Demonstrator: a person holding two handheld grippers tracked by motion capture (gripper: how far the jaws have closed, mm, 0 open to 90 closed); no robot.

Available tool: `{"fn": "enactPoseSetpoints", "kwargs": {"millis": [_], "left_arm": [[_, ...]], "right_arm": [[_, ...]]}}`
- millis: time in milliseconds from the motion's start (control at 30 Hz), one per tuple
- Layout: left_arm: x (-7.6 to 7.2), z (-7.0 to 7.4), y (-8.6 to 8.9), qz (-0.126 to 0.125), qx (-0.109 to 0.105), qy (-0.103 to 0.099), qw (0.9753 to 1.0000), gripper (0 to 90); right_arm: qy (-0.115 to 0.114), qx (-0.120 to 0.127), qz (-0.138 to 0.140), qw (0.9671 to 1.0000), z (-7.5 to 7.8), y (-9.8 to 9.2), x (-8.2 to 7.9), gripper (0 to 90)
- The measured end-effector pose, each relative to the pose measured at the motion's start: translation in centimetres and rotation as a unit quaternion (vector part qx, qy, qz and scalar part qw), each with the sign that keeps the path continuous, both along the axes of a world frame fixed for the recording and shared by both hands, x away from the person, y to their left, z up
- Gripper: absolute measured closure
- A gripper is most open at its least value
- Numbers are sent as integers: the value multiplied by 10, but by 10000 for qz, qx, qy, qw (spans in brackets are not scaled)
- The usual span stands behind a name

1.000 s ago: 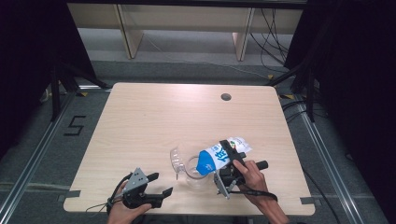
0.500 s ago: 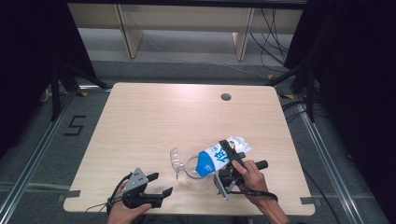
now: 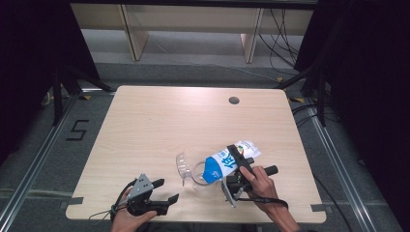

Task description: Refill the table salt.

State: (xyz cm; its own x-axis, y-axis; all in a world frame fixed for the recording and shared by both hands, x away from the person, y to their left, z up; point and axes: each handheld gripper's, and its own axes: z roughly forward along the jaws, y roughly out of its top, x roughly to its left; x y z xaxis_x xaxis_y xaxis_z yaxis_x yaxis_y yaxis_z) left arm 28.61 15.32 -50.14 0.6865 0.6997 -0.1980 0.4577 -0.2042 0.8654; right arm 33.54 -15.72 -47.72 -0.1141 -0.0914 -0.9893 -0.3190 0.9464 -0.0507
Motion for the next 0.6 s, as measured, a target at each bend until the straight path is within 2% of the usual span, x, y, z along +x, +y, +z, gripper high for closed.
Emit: {"fn": "enactPoseSetpoints", "kwargs": {"millis": [33,67,100,133,267,300,333,400,467,500,533,567,600], "left_arm": [[0,0,0,-1,-1,-3,10000,224],[0,0,0,-3,-4,-3,10000,224],[0,0,0,-1,0,-1,10000,224],[0,0,0,-2,4,1,10000,224],[0,0,0,-3,3,-4,10000,224],[0,0,0,-7,9,-2,10000,224],[0,0,0,-4,4,0,10000,224],[0,0,0,-3,-6,0,10000,224],[0,0,0,-5,-9,4,10000,224],[0,0,0,-6,-6,4,10000,224],[0,0,0,-7,-9,4,10000,224],[0,0,0,-8,-13,5,10000,224],[0,0,0,-7,-13,8,10000,224]], "right_arm": [[73,205,44,9998,-3,-1,1,525],[136,212,-9,9997,-5,-1,1,525],[172,327,-95,9993,-7,-1,0,525],[129,259,-127,9995,-6,-1,-1,525],[130,256,-121,9995,-6,-1,-1,527],[9,172,15,9998,-4,0,0,527],[6,174,20,9998,-4,0,0,527],[-114,-129,62,9998,0,1,0,527],[-110,-26,193,9997,-2,1,2,527],[-58,-20,140,9999,-2,1,1,527],[-110,-26,181,9998,-2,1,2,527],[-18,162,105,9998,-4,0,1,527],[-22,120,50,9999,-4,1,0,527]]}}
